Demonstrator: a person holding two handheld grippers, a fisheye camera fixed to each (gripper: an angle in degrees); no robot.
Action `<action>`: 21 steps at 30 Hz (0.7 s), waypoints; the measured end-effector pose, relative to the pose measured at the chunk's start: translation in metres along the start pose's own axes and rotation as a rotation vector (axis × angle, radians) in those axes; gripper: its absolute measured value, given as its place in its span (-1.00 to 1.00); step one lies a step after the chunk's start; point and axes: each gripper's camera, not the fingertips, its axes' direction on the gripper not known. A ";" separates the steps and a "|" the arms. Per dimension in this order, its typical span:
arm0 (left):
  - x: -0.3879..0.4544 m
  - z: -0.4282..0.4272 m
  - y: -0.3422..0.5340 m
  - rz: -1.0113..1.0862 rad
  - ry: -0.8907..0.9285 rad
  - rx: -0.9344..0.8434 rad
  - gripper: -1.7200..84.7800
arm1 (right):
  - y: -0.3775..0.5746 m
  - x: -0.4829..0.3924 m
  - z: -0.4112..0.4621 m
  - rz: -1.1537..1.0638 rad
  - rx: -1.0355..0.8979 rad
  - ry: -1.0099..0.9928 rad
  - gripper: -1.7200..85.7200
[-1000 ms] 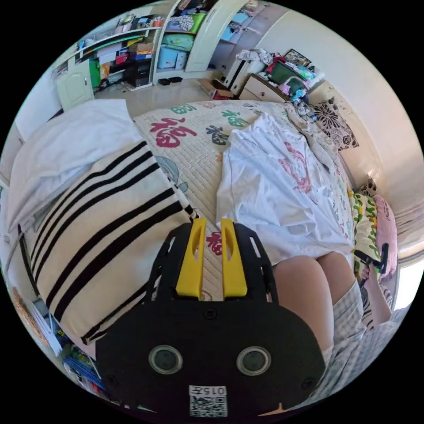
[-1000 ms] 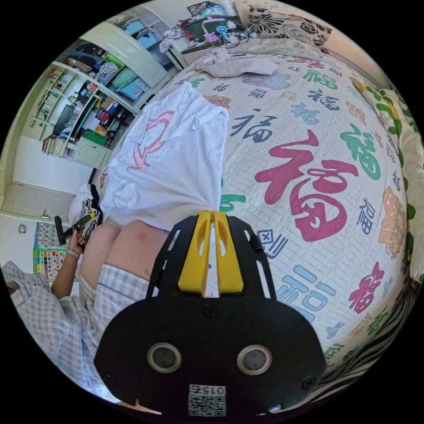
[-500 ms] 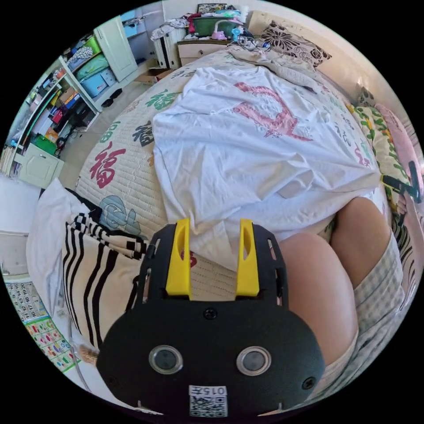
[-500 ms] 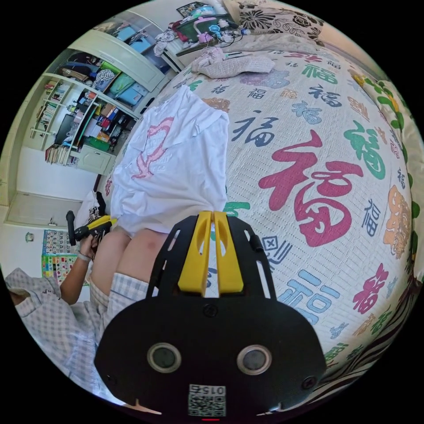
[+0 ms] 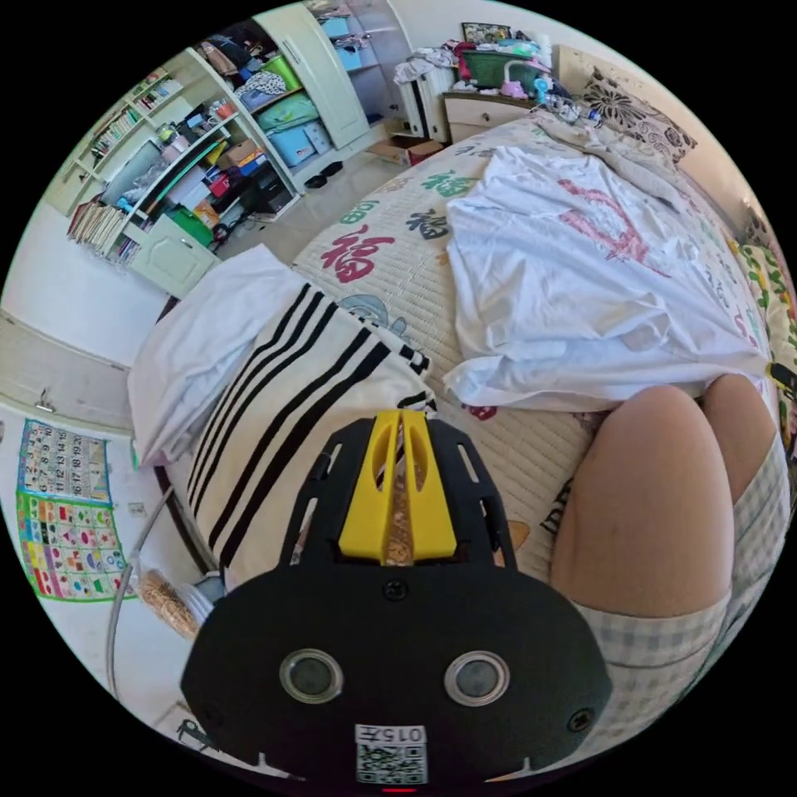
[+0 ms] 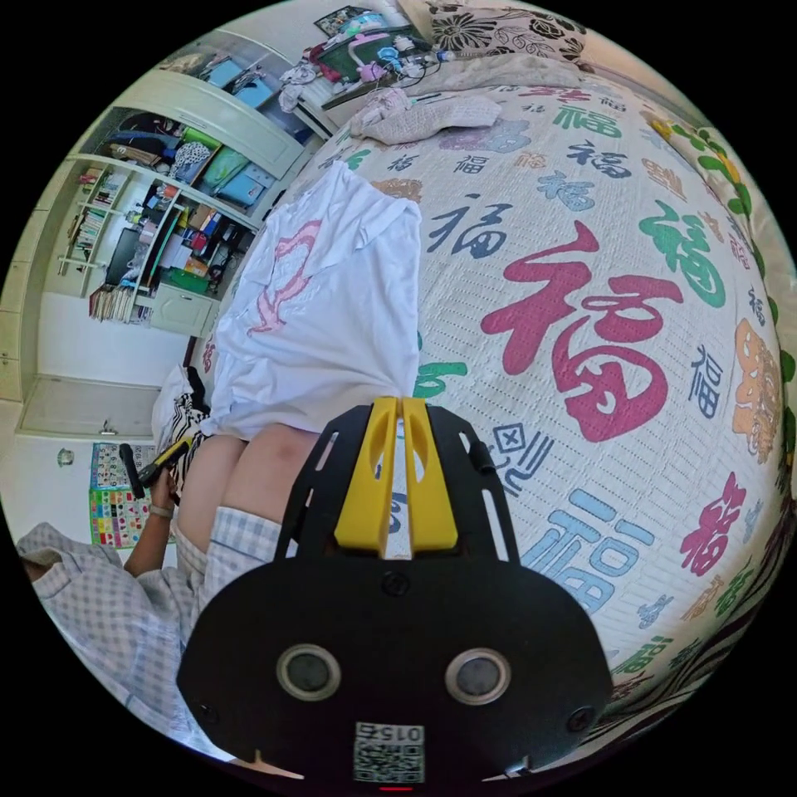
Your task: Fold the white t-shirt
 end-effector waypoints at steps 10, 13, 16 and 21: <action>0.025 0.038 -0.021 0.205 0.011 -0.169 -0.87 | 0.030 0.011 -0.014 0.016 -0.017 -0.031 -0.96; 0.000 0.019 -0.009 0.151 0.095 -0.117 -0.94 | 0.038 0.014 -0.020 -0.001 -0.017 -0.027 -0.96; -0.045 -0.004 -0.001 -0.027 0.146 -0.020 -0.96 | 0.038 0.022 -0.032 0.038 0.037 -0.077 -0.97; -0.122 -0.042 -0.051 -0.208 0.445 0.183 -0.97 | -0.014 0.013 -0.073 0.003 0.127 -0.135 -0.97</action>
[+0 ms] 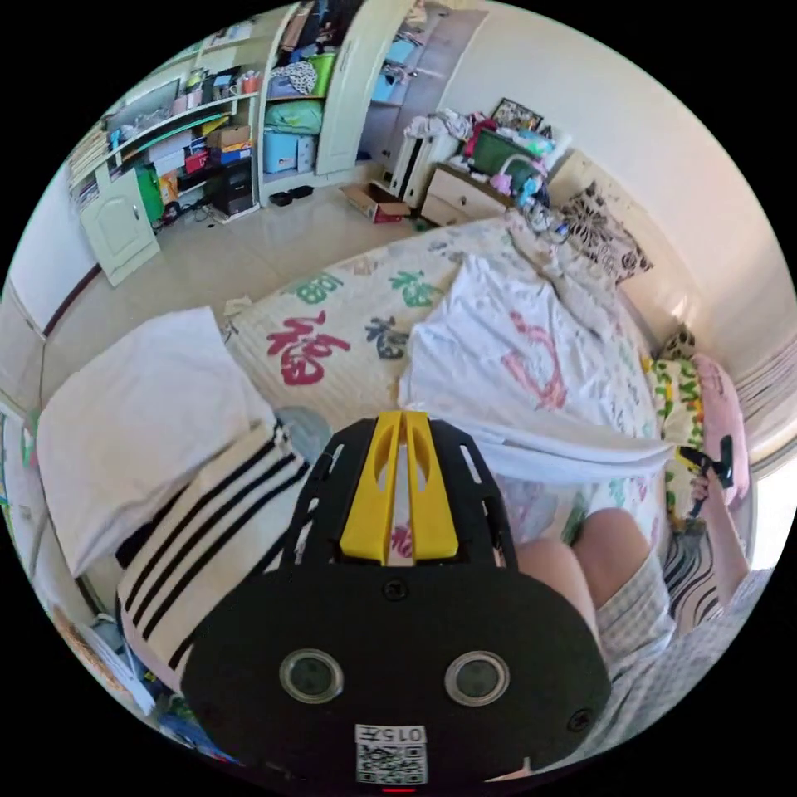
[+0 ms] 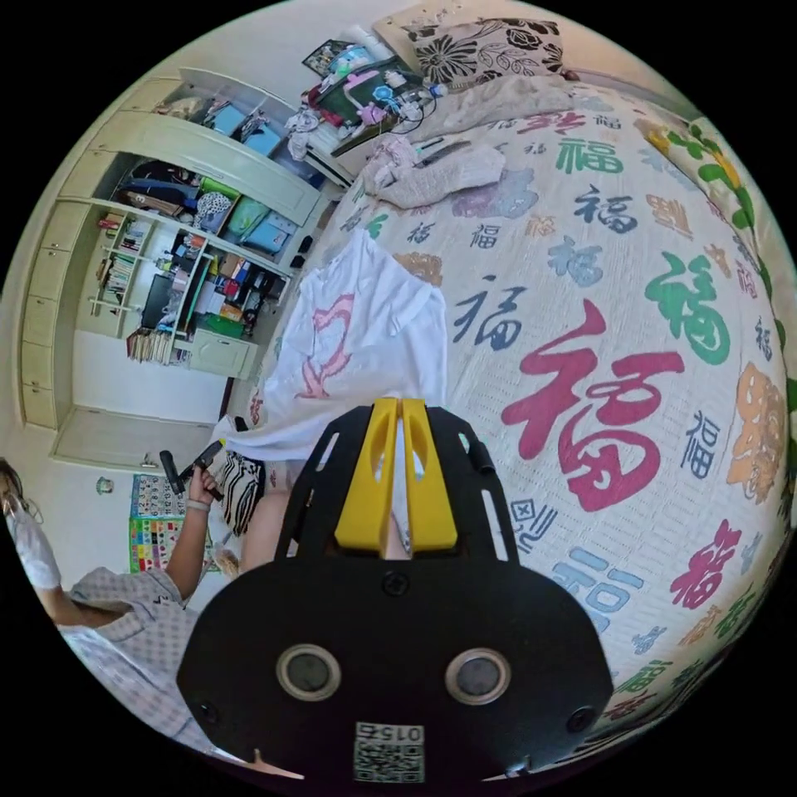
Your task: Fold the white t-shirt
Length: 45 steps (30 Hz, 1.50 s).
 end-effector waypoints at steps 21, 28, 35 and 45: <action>-0.039 -0.209 -0.112 0.262 0.450 0.440 -0.97 | -0.042 -0.098 -0.138 -0.477 0.322 -0.142 -0.97; -0.123 -0.081 -0.014 0.047 0.367 0.097 -0.98 | 0.024 0.014 0.013 -0.189 0.001 -0.076 -0.97; -0.168 -0.015 0.040 -0.197 0.238 -0.090 -0.98 | 0.050 0.074 0.118 0.024 -0.211 0.026 -0.97; -0.165 -0.011 0.026 0.011 0.080 -0.209 -0.97 | 0.057 0.097 0.150 0.081 -0.149 0.083 -0.96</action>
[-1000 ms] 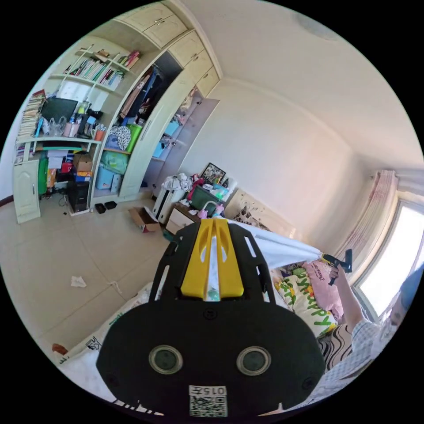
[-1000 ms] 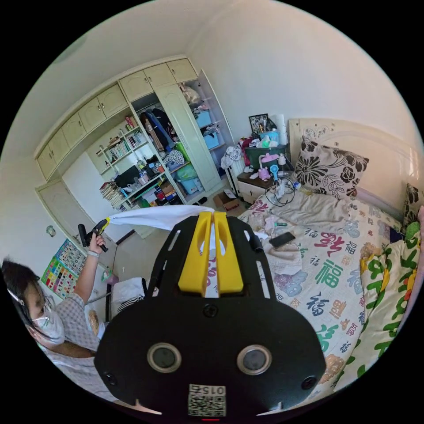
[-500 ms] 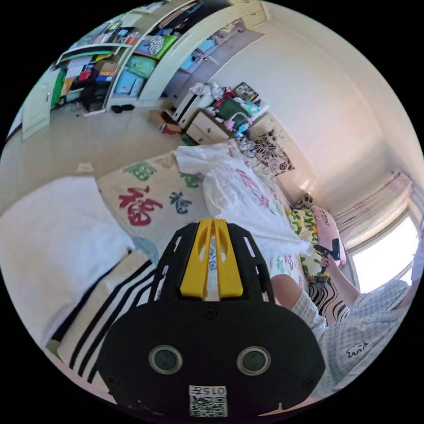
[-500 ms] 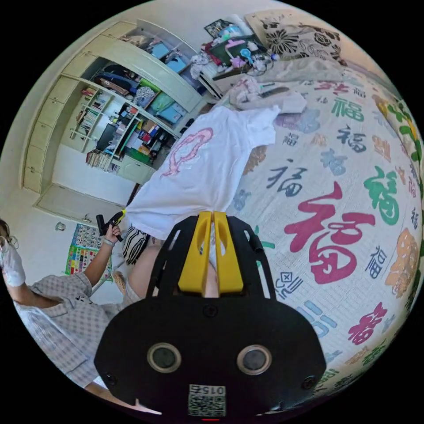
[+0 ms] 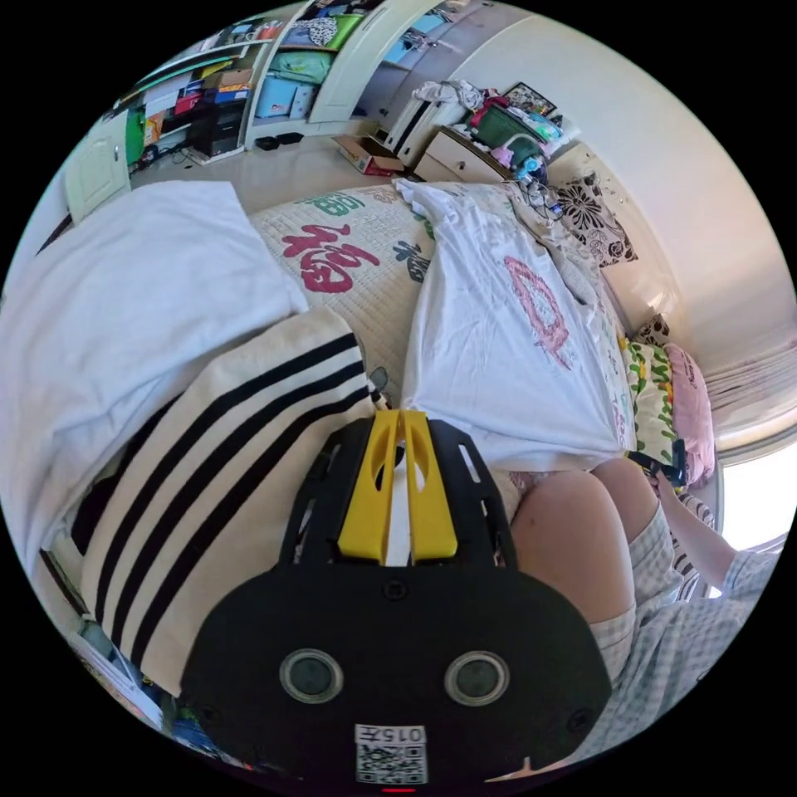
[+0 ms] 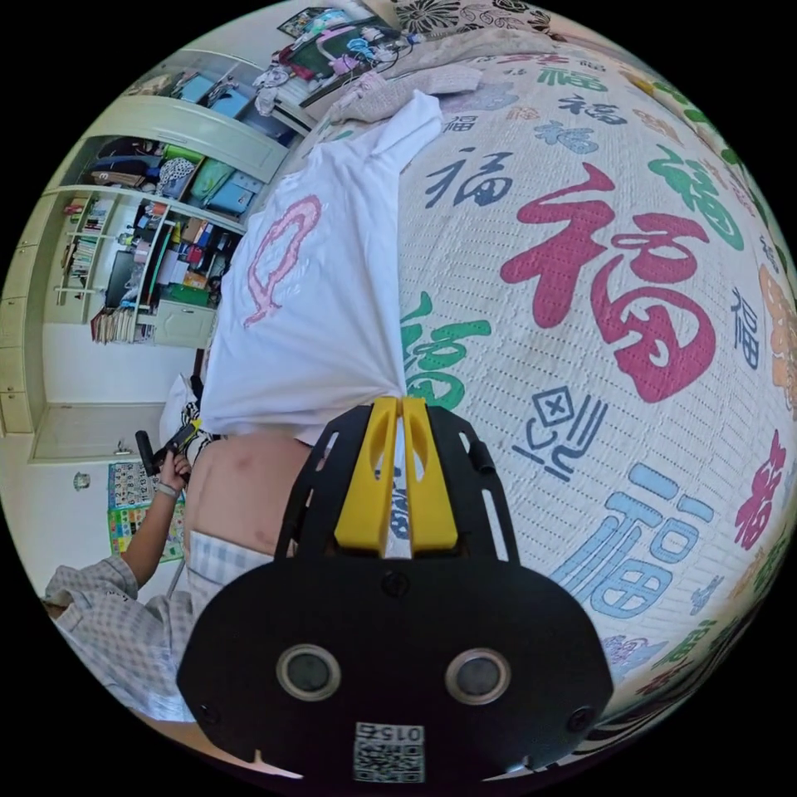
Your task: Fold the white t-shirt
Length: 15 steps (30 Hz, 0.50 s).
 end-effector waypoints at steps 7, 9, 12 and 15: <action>-0.016 -0.033 -0.014 0.041 0.216 0.121 -0.97 | -0.006 0.018 -0.009 -0.011 0.090 -0.214 -0.95; -0.018 -0.034 -0.018 0.048 0.148 0.099 -0.97 | -0.011 0.019 -0.009 0.001 0.092 -0.173 -0.94; -0.013 -0.007 -0.023 0.109 -0.028 -0.065 -0.94 | -0.022 0.020 0.017 0.015 -0.031 0.016 -0.90; -0.008 0.005 -0.023 0.141 -0.138 -0.098 -0.92 | -0.023 0.025 0.032 0.033 -0.024 0.048 -0.85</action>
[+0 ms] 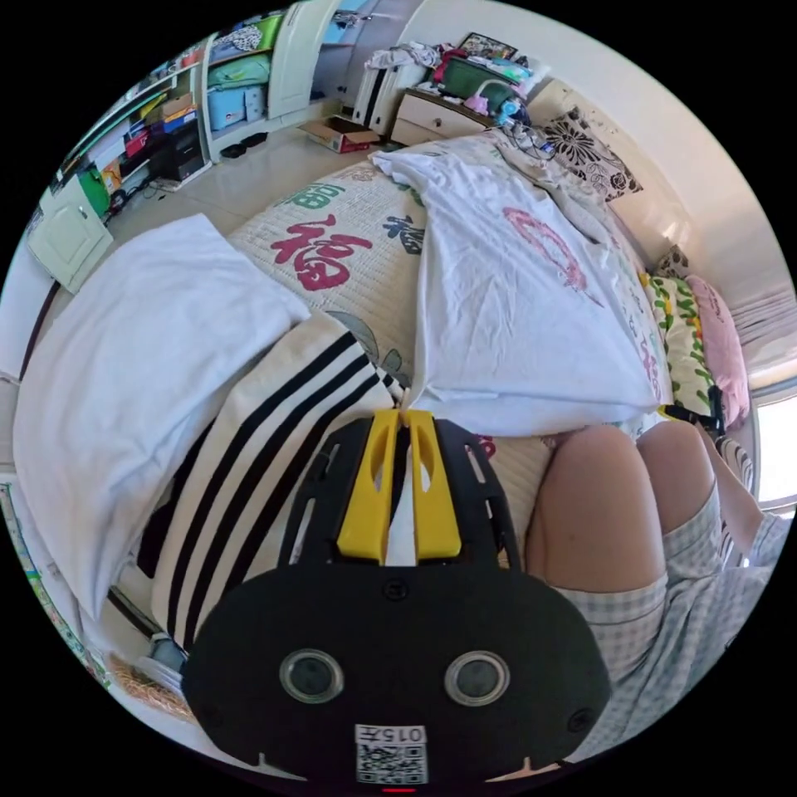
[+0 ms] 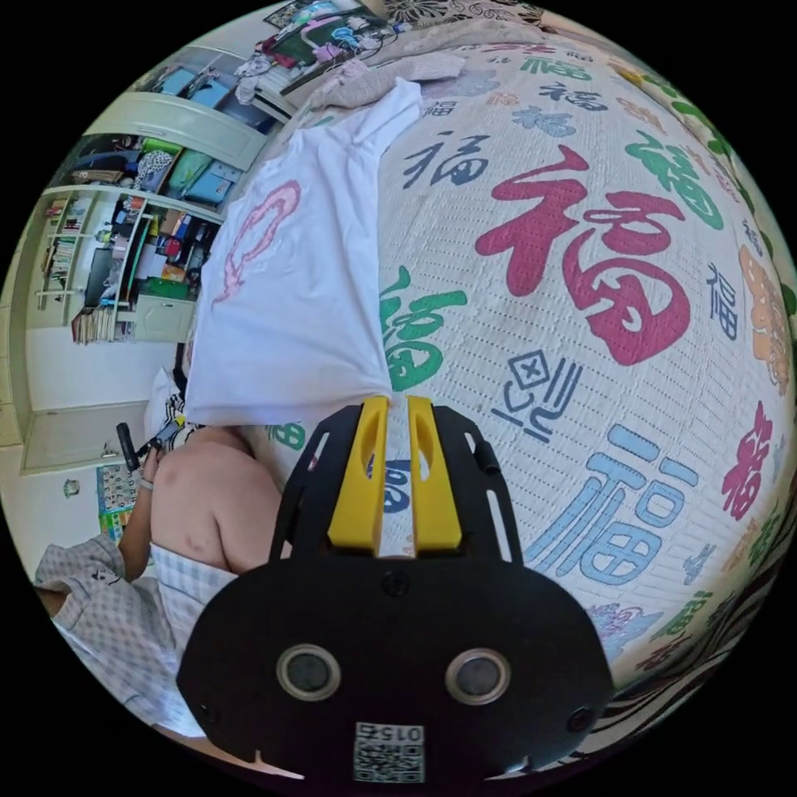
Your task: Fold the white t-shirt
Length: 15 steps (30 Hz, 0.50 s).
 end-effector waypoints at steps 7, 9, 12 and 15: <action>-0.021 0.006 0.001 -0.136 0.186 0.153 -0.84 | 0.000 0.022 0.019 0.066 0.110 -0.090 -0.82; -0.026 0.020 -0.005 -0.167 0.231 0.108 -0.91 | -0.011 0.021 0.031 0.054 0.068 -0.137 -0.85; -0.027 0.027 -0.011 -0.163 0.315 0.048 -0.97 | -0.026 0.013 0.048 0.037 -0.079 -0.155 -0.94; -0.033 -0.003 -0.007 -0.170 0.449 0.173 -0.98 | -0.029 0.012 0.028 0.062 -0.040 -0.258 -0.96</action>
